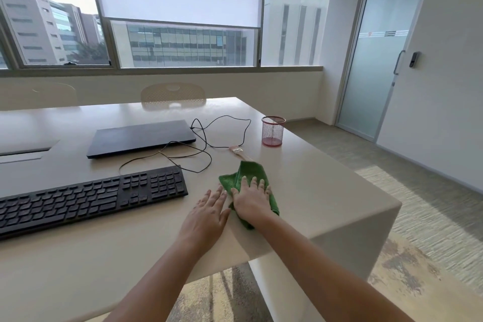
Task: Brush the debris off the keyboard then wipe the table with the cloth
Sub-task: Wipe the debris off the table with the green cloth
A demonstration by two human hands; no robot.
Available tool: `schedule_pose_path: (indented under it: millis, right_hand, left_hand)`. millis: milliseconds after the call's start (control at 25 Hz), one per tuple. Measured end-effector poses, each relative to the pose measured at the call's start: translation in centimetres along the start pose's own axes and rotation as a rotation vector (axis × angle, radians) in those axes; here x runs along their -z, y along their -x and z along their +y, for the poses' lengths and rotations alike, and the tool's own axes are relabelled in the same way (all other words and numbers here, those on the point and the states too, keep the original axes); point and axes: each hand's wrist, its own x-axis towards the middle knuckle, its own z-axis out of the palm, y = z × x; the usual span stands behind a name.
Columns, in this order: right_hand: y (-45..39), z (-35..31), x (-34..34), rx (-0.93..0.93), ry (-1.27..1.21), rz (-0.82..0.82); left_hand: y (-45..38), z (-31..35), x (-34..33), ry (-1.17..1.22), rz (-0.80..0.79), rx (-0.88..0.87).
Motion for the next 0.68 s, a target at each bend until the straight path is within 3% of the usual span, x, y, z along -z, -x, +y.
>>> schedule_pose_path:
  millis: [200,440,560,680]
  right_hand:
    - [-0.9,0.2,0.8,0.048,-0.070,0.067]
    - [0.0,1.9,2.6,0.183,0.134,-0.240]
    - [0.4,1.9,1.9,0.210,0.190,-0.175]
    - [0.9,1.7,1.7,0.201,0.082,-0.059]
  left_hand:
    - [-0.2,-0.3,0.0,-0.012,-0.040,-0.029]
    - [-0.3,0.1,0.5,-0.010,-0.059,-0.061]
    - [-0.4,0.1,0.3,-0.016,-0.056,-0.049]
    - [-0.4,0.0,0.2,-0.001,-0.062,-0.041]
